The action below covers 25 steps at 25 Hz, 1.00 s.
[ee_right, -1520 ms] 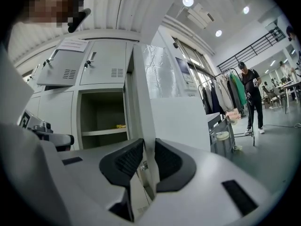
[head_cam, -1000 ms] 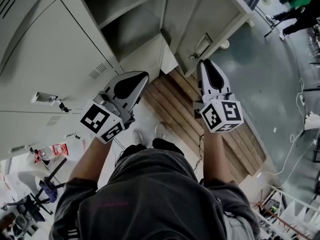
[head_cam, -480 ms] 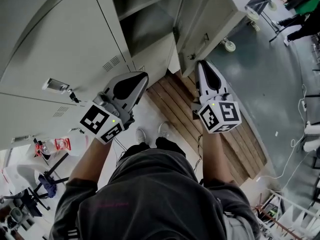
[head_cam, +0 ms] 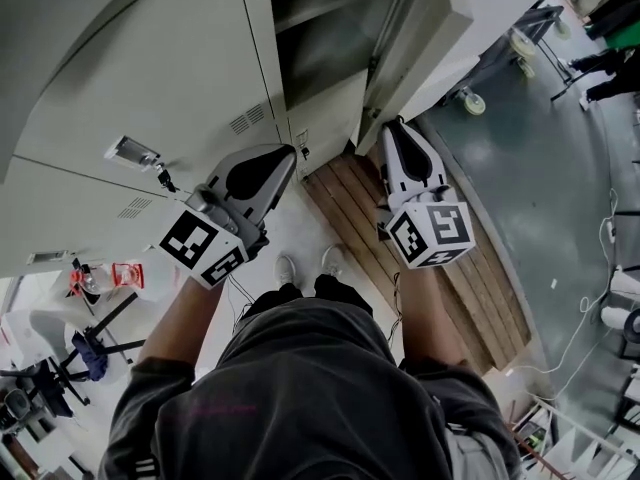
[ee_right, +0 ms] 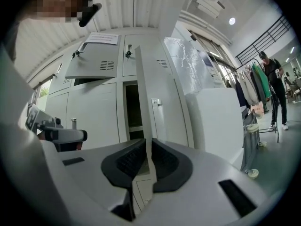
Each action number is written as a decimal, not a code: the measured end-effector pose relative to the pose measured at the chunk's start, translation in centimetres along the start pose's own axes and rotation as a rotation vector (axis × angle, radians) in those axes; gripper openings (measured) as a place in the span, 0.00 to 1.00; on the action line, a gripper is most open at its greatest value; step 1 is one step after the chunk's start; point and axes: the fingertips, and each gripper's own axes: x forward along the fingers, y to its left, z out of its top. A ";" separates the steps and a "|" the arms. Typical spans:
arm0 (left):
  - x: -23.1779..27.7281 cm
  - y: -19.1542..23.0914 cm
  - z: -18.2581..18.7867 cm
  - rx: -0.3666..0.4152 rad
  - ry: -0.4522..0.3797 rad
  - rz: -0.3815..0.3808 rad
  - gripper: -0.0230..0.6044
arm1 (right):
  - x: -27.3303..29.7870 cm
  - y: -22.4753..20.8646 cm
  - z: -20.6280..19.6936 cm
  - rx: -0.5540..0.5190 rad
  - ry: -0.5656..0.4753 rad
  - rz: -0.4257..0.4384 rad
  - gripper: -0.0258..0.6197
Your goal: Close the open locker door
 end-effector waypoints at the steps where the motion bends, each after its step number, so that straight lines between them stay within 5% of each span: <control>1: -0.3 0.3 0.0 -0.001 -0.001 0.007 0.05 | 0.3 0.4 -0.1 -0.002 0.001 0.004 0.12; 25: -3.7 4.7 0.2 0.001 -0.027 0.159 0.05 | 7.2 6.9 -1.7 0.015 0.043 0.217 0.12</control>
